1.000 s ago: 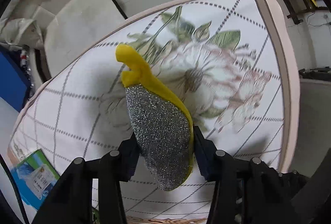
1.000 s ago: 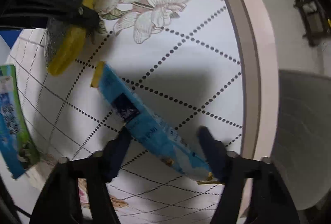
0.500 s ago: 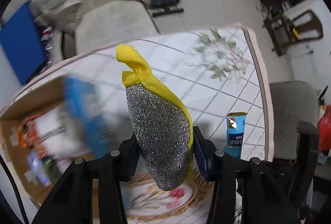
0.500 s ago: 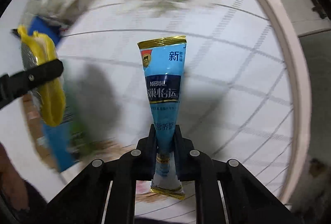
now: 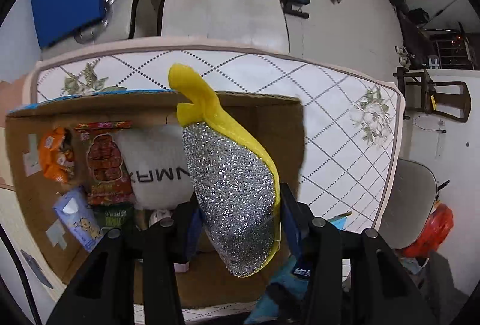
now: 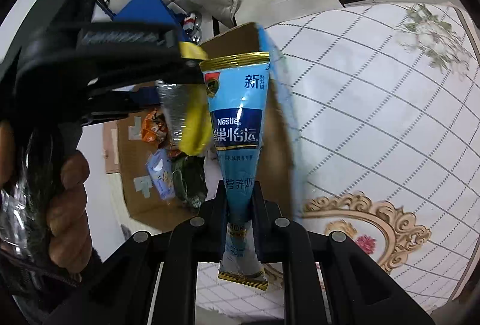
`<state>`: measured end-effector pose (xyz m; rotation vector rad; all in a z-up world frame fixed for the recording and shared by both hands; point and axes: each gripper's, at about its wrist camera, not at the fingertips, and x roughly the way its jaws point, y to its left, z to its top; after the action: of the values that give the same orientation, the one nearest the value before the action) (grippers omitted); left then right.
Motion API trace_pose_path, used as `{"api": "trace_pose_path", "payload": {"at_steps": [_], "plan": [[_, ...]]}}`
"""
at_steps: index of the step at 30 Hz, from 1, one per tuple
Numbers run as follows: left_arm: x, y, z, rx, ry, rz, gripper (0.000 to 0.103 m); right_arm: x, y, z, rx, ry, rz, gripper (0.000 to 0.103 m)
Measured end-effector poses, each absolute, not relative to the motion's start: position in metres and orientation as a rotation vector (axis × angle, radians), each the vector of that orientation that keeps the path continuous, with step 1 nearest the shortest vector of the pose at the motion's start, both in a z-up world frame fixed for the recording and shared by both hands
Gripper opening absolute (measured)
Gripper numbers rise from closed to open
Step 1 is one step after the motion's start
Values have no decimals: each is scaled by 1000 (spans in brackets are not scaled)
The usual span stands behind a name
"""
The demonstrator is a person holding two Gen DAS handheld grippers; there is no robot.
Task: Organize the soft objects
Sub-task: 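Lower the sponge and tube into the box along its side and release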
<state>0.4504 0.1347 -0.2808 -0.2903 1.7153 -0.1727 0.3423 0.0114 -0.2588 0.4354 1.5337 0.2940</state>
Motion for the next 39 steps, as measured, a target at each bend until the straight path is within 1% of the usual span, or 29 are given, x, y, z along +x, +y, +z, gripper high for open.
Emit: {"api": "trace_pose_path", "payload": {"at_steps": [5,7,8,9,10,12,14,19,20,22,26,27,28,29,30,39], "plan": [[459,138,-306,-301,1797,-204,45,355,24,-275,394,1564,234,15],[458,136,-316,-318,1819,-224,46,358,26,-284,384,1593,223,18],[458,135,-318,-314,1830,-228,49,360,27,-291,374,1620,214,19],[457,135,-320,-308,1837,-230,53,361,28,-295,367,1638,210,29],[456,135,-320,-303,1832,-238,62,360,28,-298,365,1646,211,50],[454,136,-317,-266,1806,-225,67,358,29,-300,345,1640,210,67],[452,137,-315,-248,1797,-225,70,356,30,-299,335,1646,211,67],[443,144,-297,-208,1744,-215,70,351,31,-295,298,1643,208,68],[440,147,-293,-197,1731,-211,70,350,32,-293,284,1640,208,70],[432,154,-282,-185,1695,-198,70,346,32,-286,254,1626,199,86],[408,173,-261,-132,1614,-149,70,337,35,-273,203,1593,181,88],[400,178,-255,-115,1586,-127,72,335,35,-269,184,1579,179,94],[391,184,-250,-93,1557,-108,86,332,36,-266,172,1566,179,101],[384,190,-246,-76,1535,-92,98,329,37,-263,157,1554,178,103],[375,196,-242,-59,1511,-66,100,325,38,-260,136,1544,176,103],[298,235,-230,-45,1395,72,101,294,51,-252,55,1498,186,103]]}}
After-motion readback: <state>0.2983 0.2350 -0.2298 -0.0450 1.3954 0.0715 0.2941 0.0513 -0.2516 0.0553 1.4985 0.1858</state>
